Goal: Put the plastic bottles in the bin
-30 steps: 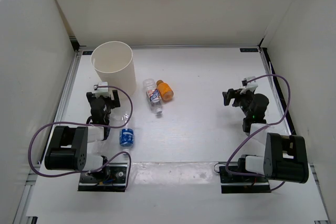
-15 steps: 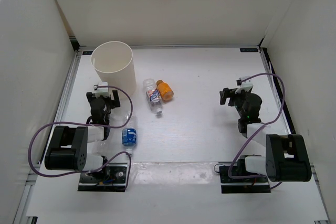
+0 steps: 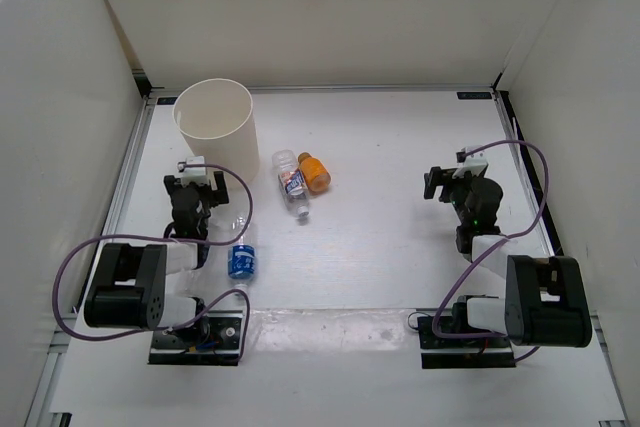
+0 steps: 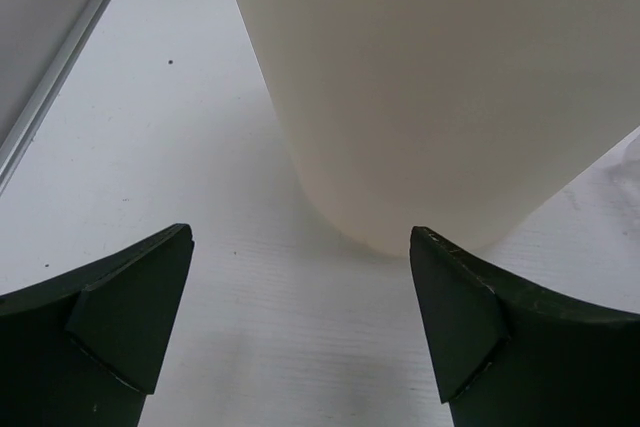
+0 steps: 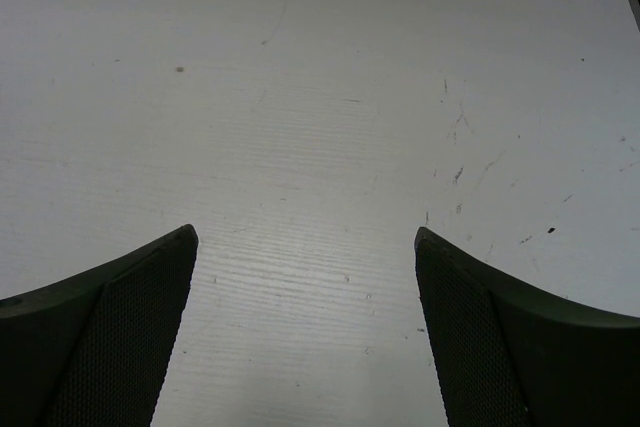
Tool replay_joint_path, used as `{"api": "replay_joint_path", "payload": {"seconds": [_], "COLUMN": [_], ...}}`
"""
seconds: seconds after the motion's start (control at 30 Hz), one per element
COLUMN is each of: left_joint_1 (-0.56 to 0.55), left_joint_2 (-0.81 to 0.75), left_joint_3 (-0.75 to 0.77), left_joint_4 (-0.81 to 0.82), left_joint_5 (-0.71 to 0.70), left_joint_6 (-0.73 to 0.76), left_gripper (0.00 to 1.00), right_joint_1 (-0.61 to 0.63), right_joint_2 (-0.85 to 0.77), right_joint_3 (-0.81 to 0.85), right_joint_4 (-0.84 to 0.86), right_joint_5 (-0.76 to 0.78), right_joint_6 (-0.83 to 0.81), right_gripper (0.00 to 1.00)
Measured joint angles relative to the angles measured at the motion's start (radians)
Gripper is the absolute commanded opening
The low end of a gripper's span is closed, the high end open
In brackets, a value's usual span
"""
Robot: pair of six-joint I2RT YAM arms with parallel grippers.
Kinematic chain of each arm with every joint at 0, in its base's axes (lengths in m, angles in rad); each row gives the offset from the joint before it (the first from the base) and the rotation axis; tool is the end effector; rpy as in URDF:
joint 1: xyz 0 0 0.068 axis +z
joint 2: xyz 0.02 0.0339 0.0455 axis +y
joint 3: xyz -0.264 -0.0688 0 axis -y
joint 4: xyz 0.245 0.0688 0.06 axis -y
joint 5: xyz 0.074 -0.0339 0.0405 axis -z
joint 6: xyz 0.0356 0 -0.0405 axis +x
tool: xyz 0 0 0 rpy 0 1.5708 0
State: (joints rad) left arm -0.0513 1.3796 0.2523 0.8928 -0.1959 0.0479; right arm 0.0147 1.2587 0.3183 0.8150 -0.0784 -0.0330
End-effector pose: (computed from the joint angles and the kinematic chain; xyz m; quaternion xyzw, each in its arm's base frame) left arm 0.2351 -0.0051 0.1518 -0.0218 0.7833 0.0757 0.6167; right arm 0.2404 0.0063 0.1885 -0.0438 0.7486 0.0233 0.6611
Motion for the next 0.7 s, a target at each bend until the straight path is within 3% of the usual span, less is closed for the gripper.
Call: {"api": "replay_joint_path", "payload": {"seconds": [0.27,0.7], "left_joint_1": [0.0,0.0], "left_joint_2": [-0.132,-0.593], "left_joint_3": [-0.029,-0.027], "left_joint_4": [-0.014,-0.227], "left_joint_5": [0.008,-0.01], "left_joint_6": [0.005,0.035], "left_gripper": [1.0,1.0], "right_joint_1": [0.0,0.059], "right_joint_2": [0.0,0.0], "right_joint_3": [0.002,0.002], "right_joint_4": [-0.004,-0.002], "right_joint_5": [0.001,0.121], "right_joint_6": [0.001,0.0], "right_gripper": [0.9,0.9]}}
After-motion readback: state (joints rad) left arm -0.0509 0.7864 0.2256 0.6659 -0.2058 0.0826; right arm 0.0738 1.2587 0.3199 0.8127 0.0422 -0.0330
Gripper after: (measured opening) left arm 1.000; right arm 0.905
